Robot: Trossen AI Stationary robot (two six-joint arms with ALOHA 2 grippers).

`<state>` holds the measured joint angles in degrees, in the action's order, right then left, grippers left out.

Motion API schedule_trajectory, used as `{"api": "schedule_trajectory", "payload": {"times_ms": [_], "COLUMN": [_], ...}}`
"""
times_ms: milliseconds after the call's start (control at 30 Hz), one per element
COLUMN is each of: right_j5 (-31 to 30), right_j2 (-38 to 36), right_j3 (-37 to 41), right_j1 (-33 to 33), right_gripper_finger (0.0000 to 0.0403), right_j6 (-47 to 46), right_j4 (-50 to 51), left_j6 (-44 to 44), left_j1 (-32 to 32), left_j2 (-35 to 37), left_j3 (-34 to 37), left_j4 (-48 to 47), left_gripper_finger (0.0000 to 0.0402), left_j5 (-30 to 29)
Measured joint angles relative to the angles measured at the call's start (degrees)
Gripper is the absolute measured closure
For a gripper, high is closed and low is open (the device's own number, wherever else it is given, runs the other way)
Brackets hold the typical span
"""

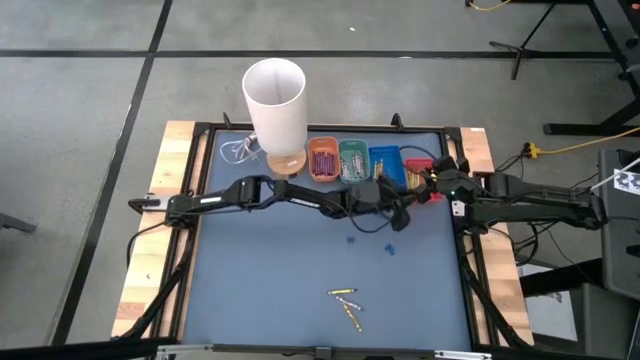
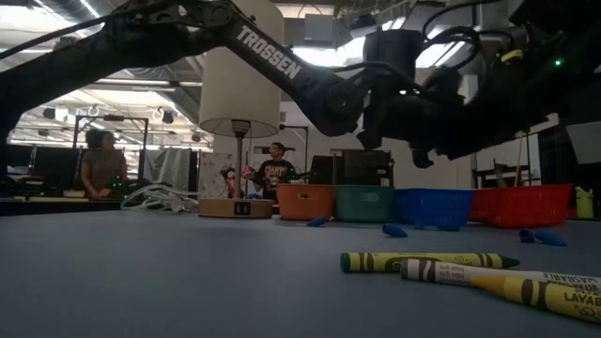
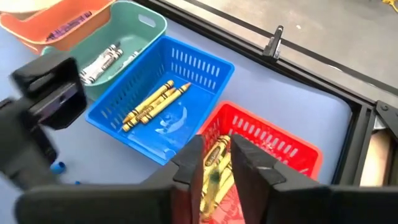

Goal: Sort crayons
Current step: Put the green crayon into the orange bin

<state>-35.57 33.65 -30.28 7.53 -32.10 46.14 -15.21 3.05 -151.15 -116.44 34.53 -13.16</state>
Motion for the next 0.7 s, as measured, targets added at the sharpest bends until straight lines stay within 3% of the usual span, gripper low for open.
{"api": "schedule_trajectory", "payload": {"times_ms": [367,467,700], "right_j5": [0.0,0.1,0.2], "right_j2": [0.0,0.0,0.0], "right_j3": [0.0,0.0,0.0], "right_j1": [0.0,0.0,0.0], "right_gripper_finger": [0.0255,0.0246,0.0244], "right_j6": [0.0,0.0,0.0], "right_j4": [0.5,0.5,0.7], "left_j6": [6.6,6.9,6.9], "left_j1": [-4.3,-5.2,-6.9], "left_j2": [0.5,3.0,10.5], "left_j3": [0.0,0.0,0.0], "left_j4": [-4.9,-12.5,-40.3], "left_gripper_finger": [0.0330,0.0330,0.0335], "left_j5": [7.6,8.8,10.3]}}
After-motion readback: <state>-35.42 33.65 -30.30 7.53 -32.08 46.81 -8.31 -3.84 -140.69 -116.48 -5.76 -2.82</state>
